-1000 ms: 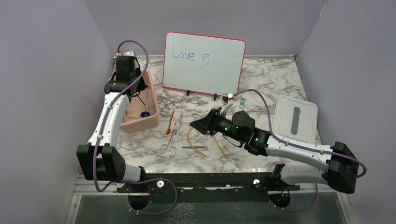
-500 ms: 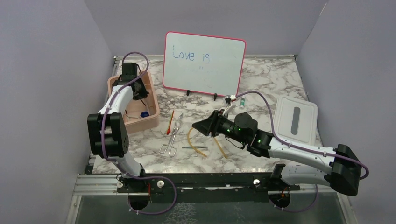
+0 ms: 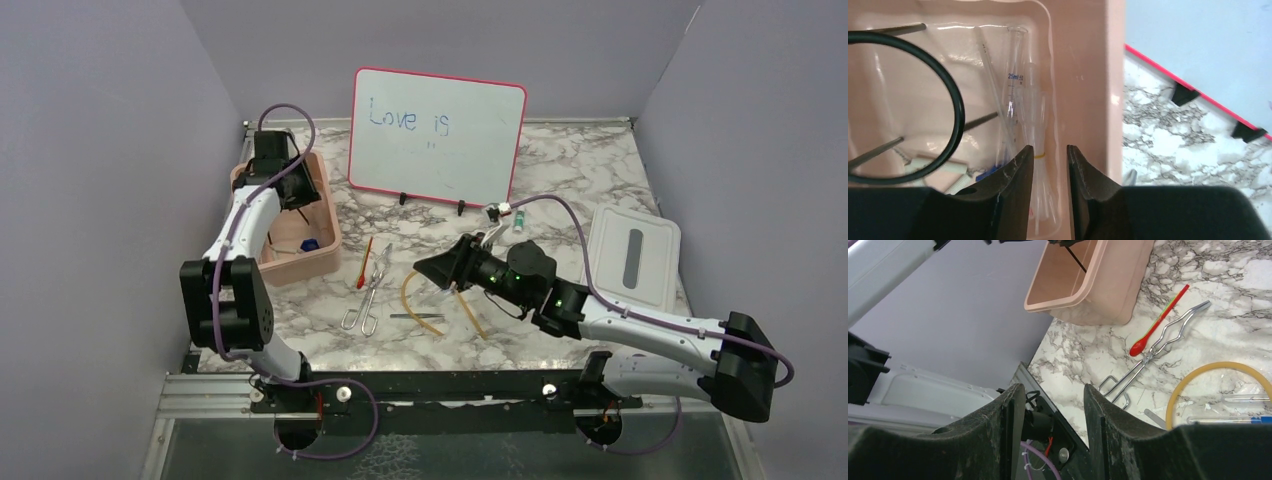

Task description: Organize the chemistry lab equipment

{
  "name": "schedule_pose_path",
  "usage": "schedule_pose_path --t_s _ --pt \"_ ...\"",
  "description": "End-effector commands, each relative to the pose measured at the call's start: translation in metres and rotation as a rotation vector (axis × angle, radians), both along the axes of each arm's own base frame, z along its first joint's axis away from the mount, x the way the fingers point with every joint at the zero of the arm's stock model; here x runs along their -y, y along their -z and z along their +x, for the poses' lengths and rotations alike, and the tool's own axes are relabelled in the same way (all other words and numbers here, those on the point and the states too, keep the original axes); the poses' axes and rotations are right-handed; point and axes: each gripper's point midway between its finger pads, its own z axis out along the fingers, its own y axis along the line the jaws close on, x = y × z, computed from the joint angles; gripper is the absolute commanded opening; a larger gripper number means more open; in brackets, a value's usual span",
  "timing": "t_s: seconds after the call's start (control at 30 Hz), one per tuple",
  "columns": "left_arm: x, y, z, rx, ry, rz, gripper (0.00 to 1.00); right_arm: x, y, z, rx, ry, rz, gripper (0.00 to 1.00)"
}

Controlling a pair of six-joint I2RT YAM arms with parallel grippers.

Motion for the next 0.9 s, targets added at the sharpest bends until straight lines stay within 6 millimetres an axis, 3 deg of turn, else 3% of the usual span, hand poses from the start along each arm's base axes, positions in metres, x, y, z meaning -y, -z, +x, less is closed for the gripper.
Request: schedule_pose_path --t_s 0.0,0.07,0.17,0.27,0.37,0.57,0.67,0.87 --pt "0.013 -0.078 -0.014 0.176 0.077 0.023 0.33 0.009 0.003 0.005 0.002 0.047 -0.013 0.51" --pt "0.023 -0.099 -0.024 0.225 0.126 0.043 0.35 0.010 0.005 0.006 -0.003 0.054 -0.016 0.51" --pt "0.068 -0.124 -0.046 0.300 0.304 0.083 0.38 0.011 0.010 0.006 -0.015 0.058 -0.026 0.51" --pt "0.111 -0.130 -0.075 0.344 0.499 0.142 0.45 0.016 0.016 0.007 -0.034 0.079 -0.042 0.51" --pt "0.138 -0.127 -0.098 0.368 0.628 0.159 0.48 0.024 0.027 0.008 -0.062 0.114 -0.056 0.51" --pt "0.170 -0.096 -0.123 0.299 0.744 0.210 0.50 0.034 0.056 -0.006 -0.088 0.085 -0.017 0.51" --pt "0.168 -0.067 -0.128 0.205 0.717 0.268 0.51 0.039 0.077 -0.007 -0.136 0.102 -0.081 0.51" --pt "0.167 -0.005 -0.134 0.004 0.622 0.294 0.61 0.044 0.089 -0.008 -0.163 0.118 -0.105 0.51"
